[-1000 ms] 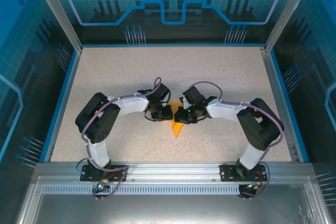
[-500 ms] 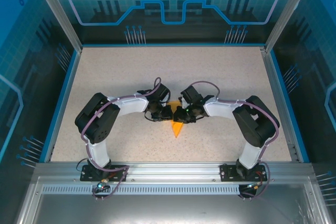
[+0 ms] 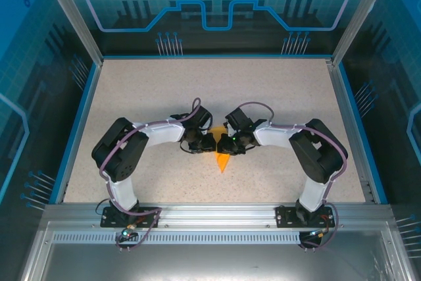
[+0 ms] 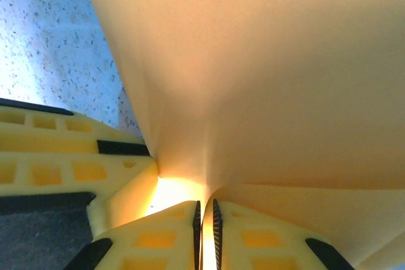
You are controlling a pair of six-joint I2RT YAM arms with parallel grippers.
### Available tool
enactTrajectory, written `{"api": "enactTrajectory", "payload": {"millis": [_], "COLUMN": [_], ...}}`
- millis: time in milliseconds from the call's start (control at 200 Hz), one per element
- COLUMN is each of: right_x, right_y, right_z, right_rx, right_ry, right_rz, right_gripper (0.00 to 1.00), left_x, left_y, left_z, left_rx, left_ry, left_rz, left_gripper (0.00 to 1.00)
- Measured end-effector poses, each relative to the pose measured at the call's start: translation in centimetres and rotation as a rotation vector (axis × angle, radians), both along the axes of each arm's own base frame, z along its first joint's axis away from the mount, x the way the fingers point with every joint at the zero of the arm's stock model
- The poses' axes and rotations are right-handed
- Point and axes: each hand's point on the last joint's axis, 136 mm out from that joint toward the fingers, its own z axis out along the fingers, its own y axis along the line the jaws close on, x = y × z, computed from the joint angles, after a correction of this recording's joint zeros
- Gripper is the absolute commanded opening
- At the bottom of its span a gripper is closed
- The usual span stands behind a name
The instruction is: Fold a paper plane with a square sheet of paper (pick it up from the middle)
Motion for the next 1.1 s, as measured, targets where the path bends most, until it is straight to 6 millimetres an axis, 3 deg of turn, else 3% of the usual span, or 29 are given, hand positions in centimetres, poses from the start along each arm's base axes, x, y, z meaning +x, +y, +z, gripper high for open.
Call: {"api": "enactTrajectory", "payload": {"millis": [900,1100], "right_x": [0.2,0.1], "right_y": [0.3,0.5], "right_z": [0.2,0.3], "right_rx": [0.001,0.007], "right_ry": [-0.004,0.004], "right_rz": [-0.003,-0.017], "right_gripper": [0.41,0.42], "left_x": [-2.4,-3.3], "left_y": [2.0,2.0], "left_z": [3.2,2.3], "left_rx": [-0.064,-0.093], "left_ry": [-0.024,0.012], "left_rz": [0.061,0.083], "left_gripper": [0.30,0.30]}}
